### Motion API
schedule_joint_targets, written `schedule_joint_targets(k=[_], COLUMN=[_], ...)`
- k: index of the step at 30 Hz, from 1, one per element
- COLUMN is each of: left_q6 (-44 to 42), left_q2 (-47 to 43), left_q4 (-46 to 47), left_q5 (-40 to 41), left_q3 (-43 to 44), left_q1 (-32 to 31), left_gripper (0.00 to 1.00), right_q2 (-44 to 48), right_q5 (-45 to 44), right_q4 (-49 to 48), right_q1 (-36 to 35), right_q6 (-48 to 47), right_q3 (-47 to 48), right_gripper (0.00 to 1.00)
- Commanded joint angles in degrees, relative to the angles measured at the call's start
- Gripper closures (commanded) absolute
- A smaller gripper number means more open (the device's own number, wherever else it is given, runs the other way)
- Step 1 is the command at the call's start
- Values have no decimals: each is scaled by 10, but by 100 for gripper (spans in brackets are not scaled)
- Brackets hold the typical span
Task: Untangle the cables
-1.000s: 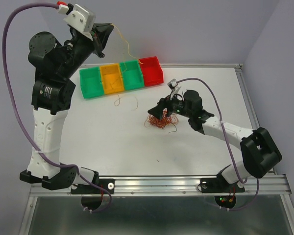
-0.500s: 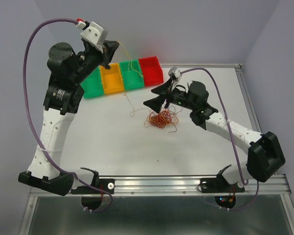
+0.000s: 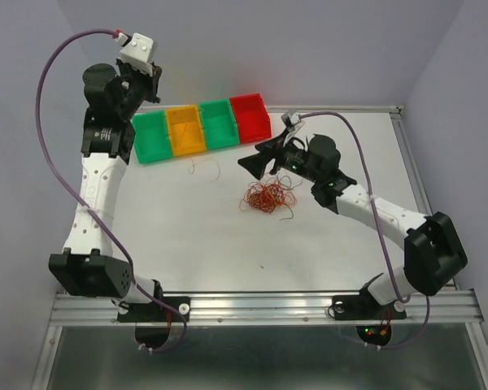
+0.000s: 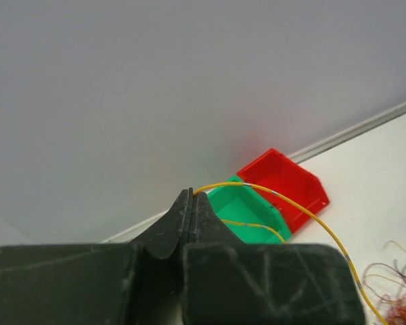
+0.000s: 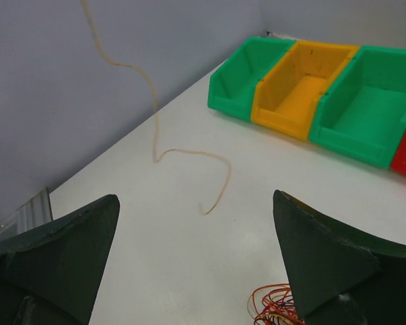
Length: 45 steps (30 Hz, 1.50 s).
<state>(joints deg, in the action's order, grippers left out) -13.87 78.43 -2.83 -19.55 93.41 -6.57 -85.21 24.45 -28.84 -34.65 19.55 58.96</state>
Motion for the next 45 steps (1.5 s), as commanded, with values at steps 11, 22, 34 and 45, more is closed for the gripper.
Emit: schedule_joint_targets(k=[11,22,34,45], left_q6=[-49,-35,-55,-62], left_q2=[165,288,266,288], left_q4=[75,19,27,47], left_q5=[-27,-45,-16,-7], left_q3=[115,304,311,313], left_q1=[149,188,191,212], left_gripper=[100,100,100,100], right_q2=[87,98,90,94], right_q5=[-89,-119,-119,-118], right_q4=[-4,31,37,36], right_q1=[-7,-6,-6,-6], right_q6=[32,22,21,22], right_q3=[-33,-22,-18,-18], right_gripper=[0,0,0,0])
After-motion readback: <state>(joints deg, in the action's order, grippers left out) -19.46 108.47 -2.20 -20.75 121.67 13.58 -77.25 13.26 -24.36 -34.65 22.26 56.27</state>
